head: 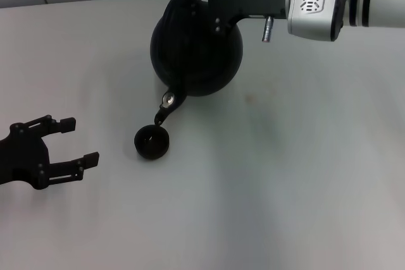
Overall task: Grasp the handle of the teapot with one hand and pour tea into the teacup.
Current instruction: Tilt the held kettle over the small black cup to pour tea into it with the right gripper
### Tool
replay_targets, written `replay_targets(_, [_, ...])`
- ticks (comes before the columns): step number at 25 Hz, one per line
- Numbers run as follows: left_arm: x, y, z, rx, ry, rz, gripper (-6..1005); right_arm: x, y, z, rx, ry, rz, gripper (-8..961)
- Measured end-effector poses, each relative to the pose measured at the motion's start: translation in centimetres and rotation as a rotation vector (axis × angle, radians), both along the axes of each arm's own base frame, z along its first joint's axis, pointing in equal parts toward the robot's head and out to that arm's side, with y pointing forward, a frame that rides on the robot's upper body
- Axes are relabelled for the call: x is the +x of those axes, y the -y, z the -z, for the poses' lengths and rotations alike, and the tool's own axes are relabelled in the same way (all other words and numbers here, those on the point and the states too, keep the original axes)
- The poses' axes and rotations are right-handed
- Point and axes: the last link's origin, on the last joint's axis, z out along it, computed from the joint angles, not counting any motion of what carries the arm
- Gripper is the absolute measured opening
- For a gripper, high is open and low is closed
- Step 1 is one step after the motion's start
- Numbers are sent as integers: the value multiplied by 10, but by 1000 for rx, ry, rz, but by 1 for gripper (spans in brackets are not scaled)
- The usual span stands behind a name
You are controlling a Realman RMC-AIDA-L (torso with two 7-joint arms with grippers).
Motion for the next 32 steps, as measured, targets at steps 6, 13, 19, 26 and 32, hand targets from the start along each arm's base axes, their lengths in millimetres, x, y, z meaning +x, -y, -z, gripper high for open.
replay_targets(6, [-1, 1, 0, 1, -1, -3, 861, -1, 0, -1, 3, 0, -5, 88])
replay_targets(13, [-1, 1, 1, 0, 2, -4, 861, -4, 0, -1, 5, 6, -18, 88])
replay_targets(19, [-1, 1, 1, 2, 2, -5, 861, -8, -1, 3, 15, 36, -33, 88])
replay_targets(26, [-2, 0, 0, 9, 8, -14, 861, -9, -1, 6, 17, 56, -40, 88])
replay_targets(32, [-2, 0, -1, 10, 8, -13, 861, -9, -1, 5, 23, 60, -48, 89])
